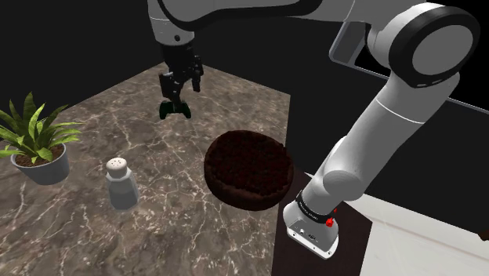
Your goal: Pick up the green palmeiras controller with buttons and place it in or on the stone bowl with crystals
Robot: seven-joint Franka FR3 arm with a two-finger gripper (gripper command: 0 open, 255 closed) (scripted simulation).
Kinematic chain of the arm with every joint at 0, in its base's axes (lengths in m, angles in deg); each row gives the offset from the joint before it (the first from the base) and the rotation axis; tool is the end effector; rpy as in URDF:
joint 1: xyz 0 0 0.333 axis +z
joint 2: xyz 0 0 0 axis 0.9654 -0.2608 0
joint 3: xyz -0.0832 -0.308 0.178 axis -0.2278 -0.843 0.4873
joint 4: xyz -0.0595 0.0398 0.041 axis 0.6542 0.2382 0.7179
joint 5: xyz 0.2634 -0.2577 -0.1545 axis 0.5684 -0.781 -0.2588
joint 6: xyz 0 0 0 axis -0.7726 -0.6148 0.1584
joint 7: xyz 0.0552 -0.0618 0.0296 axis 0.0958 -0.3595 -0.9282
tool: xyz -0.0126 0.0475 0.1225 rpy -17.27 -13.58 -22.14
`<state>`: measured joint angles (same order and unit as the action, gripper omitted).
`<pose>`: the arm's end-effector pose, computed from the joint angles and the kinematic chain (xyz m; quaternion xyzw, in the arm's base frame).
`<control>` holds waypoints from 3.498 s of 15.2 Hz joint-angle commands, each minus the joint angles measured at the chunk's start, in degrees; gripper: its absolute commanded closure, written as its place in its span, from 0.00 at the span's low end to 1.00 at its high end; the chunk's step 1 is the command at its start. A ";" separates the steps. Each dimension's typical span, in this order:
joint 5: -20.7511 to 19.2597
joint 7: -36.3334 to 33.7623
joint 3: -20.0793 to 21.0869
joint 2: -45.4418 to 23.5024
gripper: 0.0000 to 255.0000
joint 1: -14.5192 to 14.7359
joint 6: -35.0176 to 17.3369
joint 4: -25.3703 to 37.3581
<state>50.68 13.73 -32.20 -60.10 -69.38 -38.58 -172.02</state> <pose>0.4781 0.2447 0.5310 0.9812 0.1529 -0.0740 0.0921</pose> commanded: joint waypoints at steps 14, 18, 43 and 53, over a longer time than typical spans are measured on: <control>-0.25 -0.18 -0.17 0.05 0.00 -0.16 -5.35 -5.42; -0.25 -0.18 -0.17 0.05 1.00 -0.16 -5.35 -5.42; 11.65 56.86 -3.20 -3.74 0.00 -2.57 -17.84 -5.87; 11.59 56.60 -3.10 -3.89 1.00 -2.45 -17.73 -5.60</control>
<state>62.21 70.37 -35.46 -63.77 -71.97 -56.39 -177.35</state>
